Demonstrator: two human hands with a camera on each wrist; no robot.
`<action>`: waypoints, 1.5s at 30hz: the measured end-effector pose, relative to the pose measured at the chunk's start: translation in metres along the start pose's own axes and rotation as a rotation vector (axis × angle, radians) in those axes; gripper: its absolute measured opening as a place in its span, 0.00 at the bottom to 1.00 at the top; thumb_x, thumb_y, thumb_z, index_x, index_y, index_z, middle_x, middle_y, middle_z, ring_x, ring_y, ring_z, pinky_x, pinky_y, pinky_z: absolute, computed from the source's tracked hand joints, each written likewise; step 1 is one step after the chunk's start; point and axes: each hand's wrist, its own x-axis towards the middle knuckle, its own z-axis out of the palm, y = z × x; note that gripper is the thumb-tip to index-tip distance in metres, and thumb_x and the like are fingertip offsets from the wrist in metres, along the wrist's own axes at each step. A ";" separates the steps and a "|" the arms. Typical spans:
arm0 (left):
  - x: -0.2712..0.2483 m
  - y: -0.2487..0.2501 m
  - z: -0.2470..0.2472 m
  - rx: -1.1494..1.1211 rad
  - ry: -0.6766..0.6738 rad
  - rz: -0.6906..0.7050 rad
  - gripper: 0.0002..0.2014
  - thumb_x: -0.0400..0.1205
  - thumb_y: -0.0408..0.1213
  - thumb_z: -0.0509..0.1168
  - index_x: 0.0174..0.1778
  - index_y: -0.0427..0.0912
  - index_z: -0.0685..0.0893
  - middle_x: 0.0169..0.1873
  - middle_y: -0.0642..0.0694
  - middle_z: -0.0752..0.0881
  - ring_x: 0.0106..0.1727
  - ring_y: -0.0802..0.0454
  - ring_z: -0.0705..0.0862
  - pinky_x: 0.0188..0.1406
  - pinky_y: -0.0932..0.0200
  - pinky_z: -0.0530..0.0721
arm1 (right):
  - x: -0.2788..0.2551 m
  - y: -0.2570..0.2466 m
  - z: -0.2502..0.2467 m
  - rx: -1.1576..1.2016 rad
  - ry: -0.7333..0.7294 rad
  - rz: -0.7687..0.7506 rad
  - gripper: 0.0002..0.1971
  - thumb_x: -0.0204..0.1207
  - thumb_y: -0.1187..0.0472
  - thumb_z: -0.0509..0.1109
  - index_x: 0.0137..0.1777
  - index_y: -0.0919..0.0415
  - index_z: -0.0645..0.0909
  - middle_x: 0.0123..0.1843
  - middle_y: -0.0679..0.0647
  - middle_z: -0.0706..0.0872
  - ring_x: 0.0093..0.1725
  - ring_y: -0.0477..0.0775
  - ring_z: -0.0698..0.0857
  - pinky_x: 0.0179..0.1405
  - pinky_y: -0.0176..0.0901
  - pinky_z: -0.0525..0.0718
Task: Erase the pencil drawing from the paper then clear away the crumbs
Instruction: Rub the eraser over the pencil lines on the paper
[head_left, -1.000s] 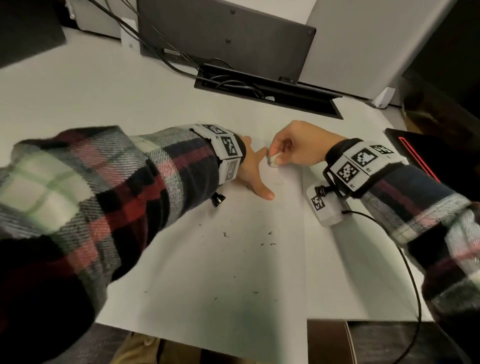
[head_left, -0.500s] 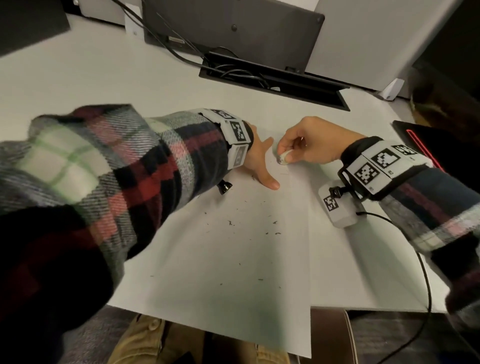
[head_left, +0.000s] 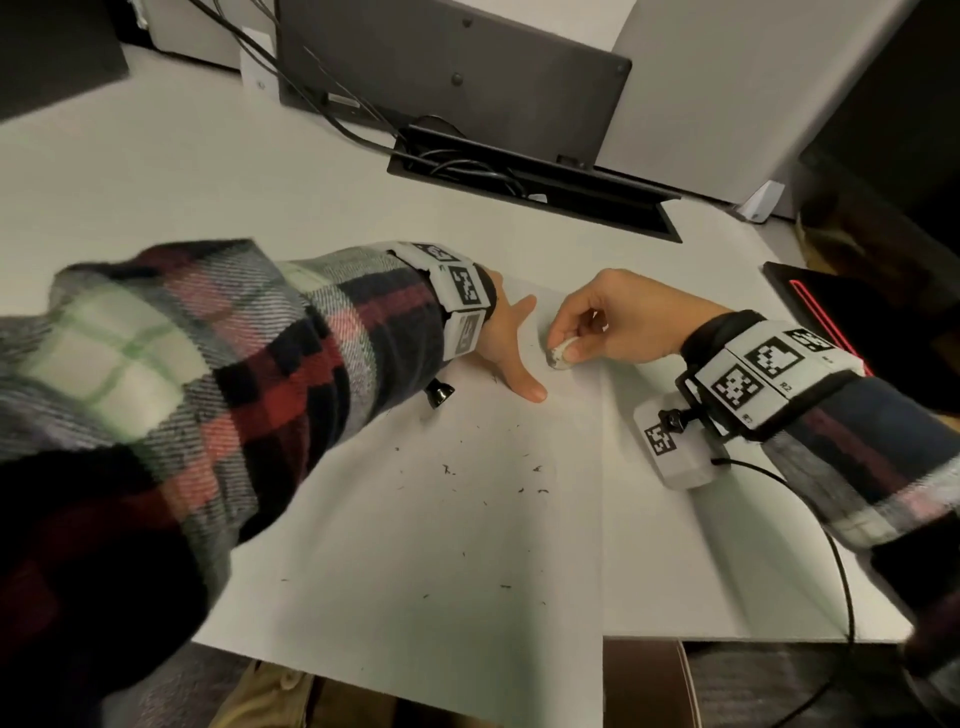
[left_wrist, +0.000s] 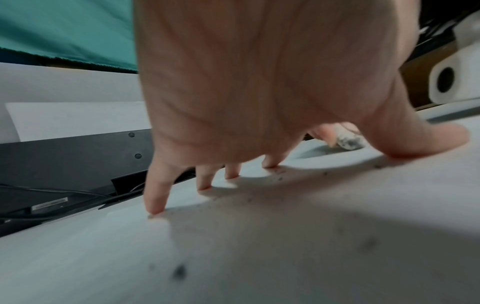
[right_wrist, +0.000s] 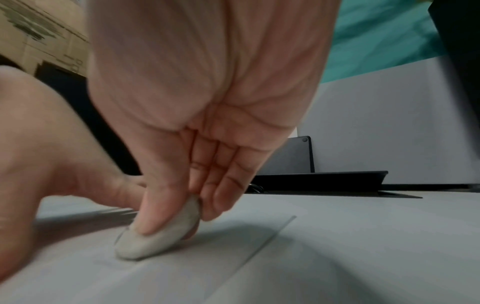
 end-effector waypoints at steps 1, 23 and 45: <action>0.001 -0.001 0.000 -0.006 -0.003 0.001 0.54 0.70 0.72 0.59 0.80 0.54 0.32 0.82 0.38 0.41 0.82 0.38 0.45 0.78 0.43 0.50 | 0.005 0.002 -0.002 0.008 0.038 0.005 0.05 0.71 0.64 0.76 0.44 0.55 0.88 0.42 0.54 0.90 0.34 0.39 0.79 0.41 0.31 0.79; 0.011 -0.016 0.002 -0.013 0.010 -0.006 0.56 0.69 0.73 0.59 0.81 0.50 0.34 0.82 0.42 0.40 0.83 0.43 0.44 0.79 0.45 0.48 | 0.020 -0.001 -0.005 -0.002 0.065 0.007 0.05 0.70 0.63 0.76 0.43 0.53 0.87 0.44 0.57 0.89 0.38 0.46 0.81 0.46 0.37 0.80; 0.005 -0.012 0.000 -0.002 0.009 -0.003 0.55 0.71 0.71 0.60 0.82 0.48 0.35 0.82 0.40 0.43 0.82 0.41 0.46 0.79 0.44 0.50 | -0.003 -0.002 -0.002 0.081 0.123 0.083 0.05 0.69 0.60 0.77 0.44 0.55 0.87 0.42 0.54 0.89 0.32 0.37 0.79 0.41 0.29 0.79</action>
